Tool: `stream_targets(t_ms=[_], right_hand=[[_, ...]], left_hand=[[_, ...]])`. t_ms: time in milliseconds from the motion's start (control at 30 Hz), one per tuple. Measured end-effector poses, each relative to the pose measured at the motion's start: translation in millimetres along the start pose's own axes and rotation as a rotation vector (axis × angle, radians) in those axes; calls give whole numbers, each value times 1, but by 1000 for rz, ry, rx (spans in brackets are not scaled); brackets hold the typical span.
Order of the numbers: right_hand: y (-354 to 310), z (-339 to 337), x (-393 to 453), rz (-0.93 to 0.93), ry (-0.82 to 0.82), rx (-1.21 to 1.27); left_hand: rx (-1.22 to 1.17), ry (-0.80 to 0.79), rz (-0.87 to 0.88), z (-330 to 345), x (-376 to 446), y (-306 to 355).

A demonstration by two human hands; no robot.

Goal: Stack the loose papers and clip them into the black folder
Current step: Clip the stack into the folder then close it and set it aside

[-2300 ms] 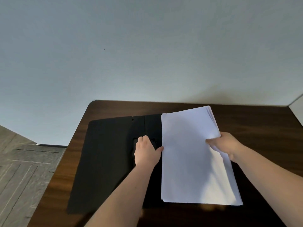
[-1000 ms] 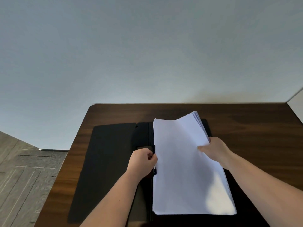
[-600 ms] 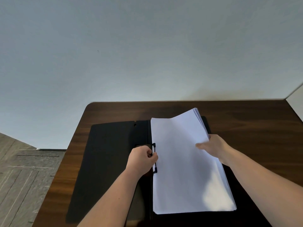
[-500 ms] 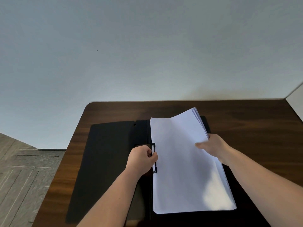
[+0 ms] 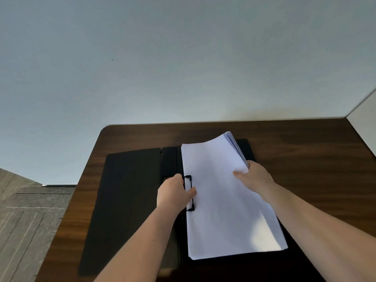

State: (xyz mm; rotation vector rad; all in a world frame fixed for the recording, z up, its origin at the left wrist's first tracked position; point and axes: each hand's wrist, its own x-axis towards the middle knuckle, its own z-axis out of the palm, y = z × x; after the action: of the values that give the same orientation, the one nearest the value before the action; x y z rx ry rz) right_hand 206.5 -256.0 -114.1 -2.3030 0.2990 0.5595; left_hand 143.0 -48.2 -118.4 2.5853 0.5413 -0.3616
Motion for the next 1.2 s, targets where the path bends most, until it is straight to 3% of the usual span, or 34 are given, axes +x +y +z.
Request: stream_targets(t_ms=[233, 333, 400, 533, 733, 967, 1200], right_hand=[[4, -3, -2, 31, 160, 191], [11, -5, -2, 59, 182, 197], [14, -2, -2, 58, 188, 188], [17, 4, 2, 22, 223, 63], [24, 6, 4, 54, 245, -90], [23, 4, -1, 50, 221, -123], [21, 0, 1, 49, 139, -114]], left_hand=[[-51, 74, 2, -3, -2, -12], [-160, 224, -154, -18, 0, -42], [-98, 278, -319, -30, 0, -66], [-89, 180, -673, -48, -5, -95], [-123, 168, -879, -57, -6, -109], [-99, 93, -936, -67, -6, -121], [-173, 134, -938, -65, -12, -119]])
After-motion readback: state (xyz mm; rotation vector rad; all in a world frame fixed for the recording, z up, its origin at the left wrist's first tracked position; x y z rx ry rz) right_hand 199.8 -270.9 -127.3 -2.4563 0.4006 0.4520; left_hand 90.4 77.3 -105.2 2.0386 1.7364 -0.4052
